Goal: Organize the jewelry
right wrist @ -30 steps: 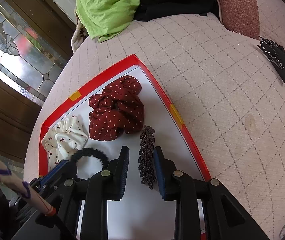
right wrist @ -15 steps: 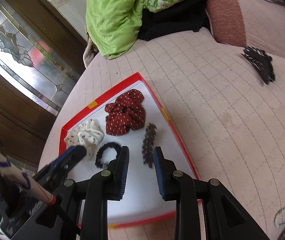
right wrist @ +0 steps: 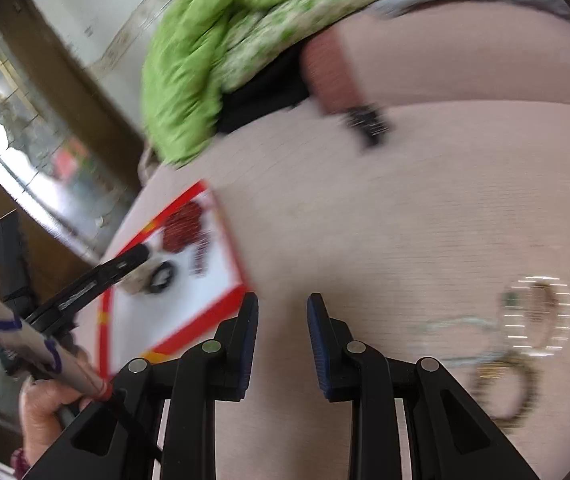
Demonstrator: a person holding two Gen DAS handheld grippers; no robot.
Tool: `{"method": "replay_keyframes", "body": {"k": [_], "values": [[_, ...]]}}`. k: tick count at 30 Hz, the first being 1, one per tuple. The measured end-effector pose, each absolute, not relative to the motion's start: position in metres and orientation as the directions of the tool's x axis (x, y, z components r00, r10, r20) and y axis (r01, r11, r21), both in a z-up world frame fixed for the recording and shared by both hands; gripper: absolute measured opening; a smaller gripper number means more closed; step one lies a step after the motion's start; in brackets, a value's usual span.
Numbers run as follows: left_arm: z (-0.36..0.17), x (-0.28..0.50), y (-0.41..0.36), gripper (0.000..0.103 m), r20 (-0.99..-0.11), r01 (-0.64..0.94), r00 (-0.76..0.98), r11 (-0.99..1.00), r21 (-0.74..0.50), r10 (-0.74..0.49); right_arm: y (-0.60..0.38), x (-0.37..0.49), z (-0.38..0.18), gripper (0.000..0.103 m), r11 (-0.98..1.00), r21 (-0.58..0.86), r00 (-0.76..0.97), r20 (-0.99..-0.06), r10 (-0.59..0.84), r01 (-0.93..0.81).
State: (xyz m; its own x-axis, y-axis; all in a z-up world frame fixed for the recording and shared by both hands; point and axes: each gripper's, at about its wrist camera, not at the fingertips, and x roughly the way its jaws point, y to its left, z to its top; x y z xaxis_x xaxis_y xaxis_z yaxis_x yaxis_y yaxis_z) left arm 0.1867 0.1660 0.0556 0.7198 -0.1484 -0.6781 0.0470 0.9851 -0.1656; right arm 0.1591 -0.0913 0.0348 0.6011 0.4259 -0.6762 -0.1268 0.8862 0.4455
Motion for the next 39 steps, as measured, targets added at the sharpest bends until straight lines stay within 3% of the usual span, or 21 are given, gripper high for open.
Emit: {"method": "replay_keyframes", "body": {"k": [5,8,12,21,28,31,33,34,39], "values": [[0.05,0.172,0.122,0.029,-0.689,0.156,0.682,0.97,-0.188,-0.243,-0.174,0.164,0.044,0.027,0.878,0.477,0.678,-0.652,0.34,0.019],[0.039,0.162,0.096,0.029,-0.715,0.197,0.641,0.96,-0.198,-0.279,-0.214,0.167,0.028,0.027,0.861,0.495,0.664,-0.684,0.303,0.117],[0.015,0.156,0.062,0.029,-0.758,0.21,0.546,0.934,-0.289,-0.357,-0.25,0.169,0.01,0.027,0.801,0.56,0.642,-0.697,0.319,0.211],[0.004,0.182,-0.014,0.029,-0.812,0.246,0.454,0.927,-0.283,-0.368,-0.273,0.168,-0.001,0.027,0.738,0.628,0.62,-0.687,0.378,0.246],[-0.018,0.198,-0.057,0.029,-0.872,0.284,0.428,0.951,-0.12,-0.238,-0.293,0.163,-0.002,0.027,0.703,0.654,0.635,-0.675,0.375,0.28],[-0.022,0.195,-0.069,0.029,-0.858,0.305,0.484,0.952,-0.02,-0.173,-0.301,0.16,0.001,0.027,0.708,0.647,0.642,-0.677,0.36,0.284],[-0.023,0.189,-0.076,0.02,-0.841,0.319,0.522,0.947,0.039,-0.142,-0.304,0.159,0.002,0.027,0.719,0.635,0.639,-0.683,0.353,0.282],[-0.023,0.184,-0.08,0.005,-0.831,0.339,0.534,0.94,0.043,-0.155,-0.306,0.159,0.001,0.027,0.724,0.628,0.636,-0.688,0.348,0.283],[-0.02,0.167,-0.071,0.005,-0.81,0.364,0.529,0.93,-0.053,-0.253,-0.303,0.162,-0.007,0.027,0.741,0.61,0.6,-0.714,0.361,0.28]]}}
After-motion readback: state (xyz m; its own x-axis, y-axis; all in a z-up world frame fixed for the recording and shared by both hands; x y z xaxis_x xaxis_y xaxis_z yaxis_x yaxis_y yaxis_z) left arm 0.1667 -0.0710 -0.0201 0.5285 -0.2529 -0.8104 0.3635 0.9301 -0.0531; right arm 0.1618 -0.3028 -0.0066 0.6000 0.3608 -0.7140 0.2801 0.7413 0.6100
